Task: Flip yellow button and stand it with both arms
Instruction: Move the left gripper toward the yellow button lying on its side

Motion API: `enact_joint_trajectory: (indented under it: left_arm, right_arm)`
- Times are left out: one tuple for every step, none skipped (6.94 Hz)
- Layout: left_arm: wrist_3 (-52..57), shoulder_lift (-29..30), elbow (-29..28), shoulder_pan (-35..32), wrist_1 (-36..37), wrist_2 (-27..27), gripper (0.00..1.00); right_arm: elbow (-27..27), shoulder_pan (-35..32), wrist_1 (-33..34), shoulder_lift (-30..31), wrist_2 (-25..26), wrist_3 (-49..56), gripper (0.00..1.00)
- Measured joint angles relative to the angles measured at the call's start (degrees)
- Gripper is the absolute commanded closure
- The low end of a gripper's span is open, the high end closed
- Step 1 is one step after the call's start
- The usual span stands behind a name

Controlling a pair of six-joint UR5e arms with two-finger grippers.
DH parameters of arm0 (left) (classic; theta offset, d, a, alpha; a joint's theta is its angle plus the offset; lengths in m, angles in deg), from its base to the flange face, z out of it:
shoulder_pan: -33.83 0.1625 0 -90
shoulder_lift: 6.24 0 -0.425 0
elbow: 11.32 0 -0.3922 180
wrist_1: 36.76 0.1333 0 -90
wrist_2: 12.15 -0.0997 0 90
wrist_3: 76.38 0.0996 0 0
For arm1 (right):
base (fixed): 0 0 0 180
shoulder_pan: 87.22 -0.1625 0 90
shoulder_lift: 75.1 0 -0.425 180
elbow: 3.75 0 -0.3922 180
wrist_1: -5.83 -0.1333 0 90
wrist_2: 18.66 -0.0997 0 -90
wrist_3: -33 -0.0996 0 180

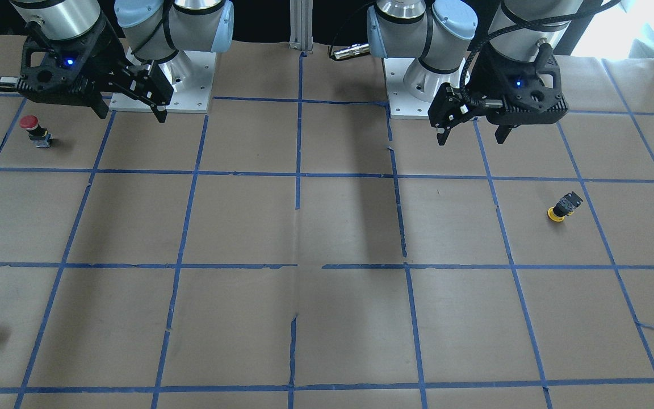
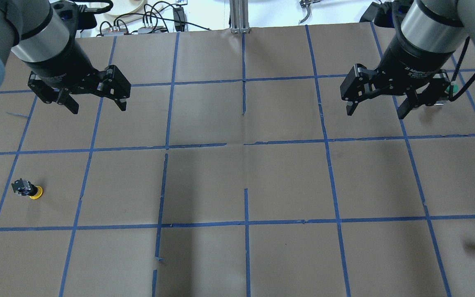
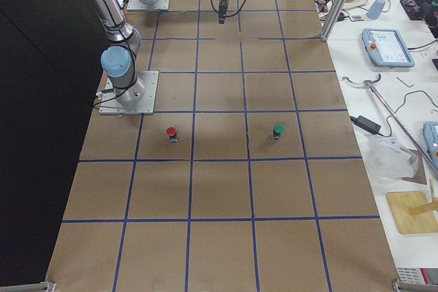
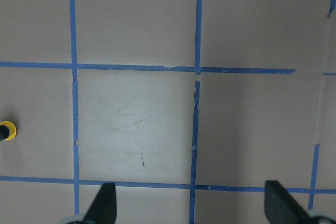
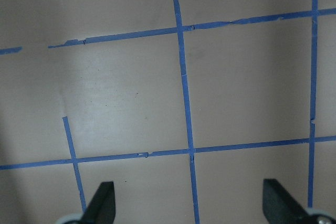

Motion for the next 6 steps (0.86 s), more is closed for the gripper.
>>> enact_joint_trajectory:
  left_arm:
    - [0.5, 0.1, 0.3, 0.2, 0.0, 0.3, 0.0]
    - [3.6, 0.1, 1.0, 0.6, 0.2, 0.2, 0.0]
    - [8.5, 0.1, 1.4, 1.9, 0.4, 0.1, 0.0]
    - [13.0, 0.2, 1.6, 4.5, 0.3, 0.0, 0.0]
    - [18.4, 0.4, 2.3, 8.3, 0.1, 0.1, 0.0]
    - [24.8, 0.3, 3.9, 12.5, 0.3, 0.3, 0.01]
  right_arm:
    - [0.0, 0.0, 0.0, 0.0, 0.0, 0.0, 0.0]
    - [0.0, 0.0, 0.0, 0.0, 0.0, 0.0, 0.0]
    - [0.1, 0.0, 0.0, 0.0, 0.0, 0.0, 0.0]
    - [0.1, 0.0, 0.0, 0.0, 0.0, 0.0, 0.0]
    - [0.1, 0.0, 0.0, 0.0, 0.0, 0.0, 0.0]
    - [0.0, 0.0, 0.0, 0.0, -0.1, 0.0, 0.0]
